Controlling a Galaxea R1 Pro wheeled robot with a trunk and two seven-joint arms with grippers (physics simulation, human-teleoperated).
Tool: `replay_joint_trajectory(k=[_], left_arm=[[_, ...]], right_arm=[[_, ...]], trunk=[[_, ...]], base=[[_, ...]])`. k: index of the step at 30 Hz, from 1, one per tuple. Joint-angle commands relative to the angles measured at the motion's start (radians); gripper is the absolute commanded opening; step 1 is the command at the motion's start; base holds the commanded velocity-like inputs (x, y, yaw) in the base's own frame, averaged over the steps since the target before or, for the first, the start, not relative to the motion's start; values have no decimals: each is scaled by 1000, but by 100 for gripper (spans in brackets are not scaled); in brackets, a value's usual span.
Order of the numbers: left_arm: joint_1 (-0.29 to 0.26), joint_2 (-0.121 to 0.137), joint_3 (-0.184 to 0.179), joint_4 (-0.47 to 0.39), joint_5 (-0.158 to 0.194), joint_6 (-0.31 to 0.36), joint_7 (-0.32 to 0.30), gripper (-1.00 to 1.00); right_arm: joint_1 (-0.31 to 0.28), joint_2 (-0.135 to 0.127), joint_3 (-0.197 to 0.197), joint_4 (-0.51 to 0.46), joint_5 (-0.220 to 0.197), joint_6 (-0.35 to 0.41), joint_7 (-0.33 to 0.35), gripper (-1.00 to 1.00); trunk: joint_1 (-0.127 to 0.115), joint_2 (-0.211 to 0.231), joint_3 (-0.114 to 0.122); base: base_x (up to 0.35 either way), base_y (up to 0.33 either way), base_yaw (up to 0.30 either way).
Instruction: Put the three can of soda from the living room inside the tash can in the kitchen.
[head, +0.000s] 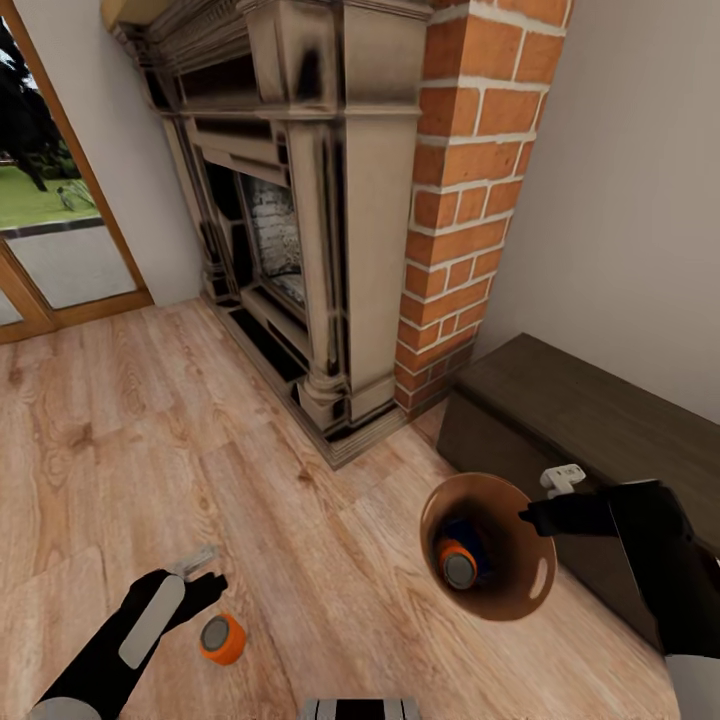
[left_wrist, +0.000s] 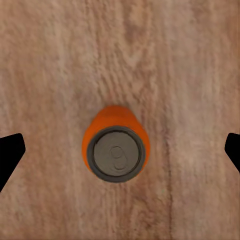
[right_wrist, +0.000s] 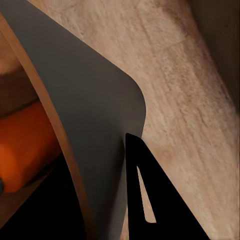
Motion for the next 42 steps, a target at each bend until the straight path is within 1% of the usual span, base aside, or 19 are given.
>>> replay_joint_trajectory(k=[1, 2, 5, 7, 14, 17, 19, 24, 42], left_arm=[[-11, -1, -1, 15, 0, -2, 0, 100], [-33, -4, -3, 53, -1, -5, 0, 100], [-69, -9, -8, 130, -1, -17, -3, 100], [-77, -9, -9, 149, -1, -30, -5, 100], [-86, -11, -10, 172, 0, -43, -9, 100], [-87, -11, -9, 176, -1, -45, -27, 100], [-98, -11, -9, 179, -2, -45, -43, 100], [-123, -13, -10, 184, 0, -45, -56, 100], [-128, -11, -10, 185, 0, -45, -59, 100]], right_arm=[[1, 0, 0, -14, -18, 8, 3, -100], [2, 0, 0, -32, -18, 8, 3, -100], [4, 1, -1, -54, -16, 8, 3, -100], [4, 0, -1, -60, -16, 8, 3, -100], [4, 0, -1, -65, -16, 8, 3, -100], [4, 0, -1, -66, -17, 8, 3, -100], [4, 0, -1, -67, -16, 8, 3, -100], [4, 1, -1, -71, -15, 8, 3, -100], [4, 1, -1, -72, -14, 8, 3, -100]], trunk=[[0, 0, -4], [1, -1, -8], [2, -1, -19], [3, -2, -27], [6, -3, -54], [8, -4, -66], [8, -5, -74], [11, -6, -93], [19, -10, -162]], base=[[0, 0, 0], [0, 0, 0], [0, 0, 0], [0, 0, 0], [0, 0, 0], [0, 0, 0], [0, 0, 0], [0, 0, 0], [0, 0, 0]])
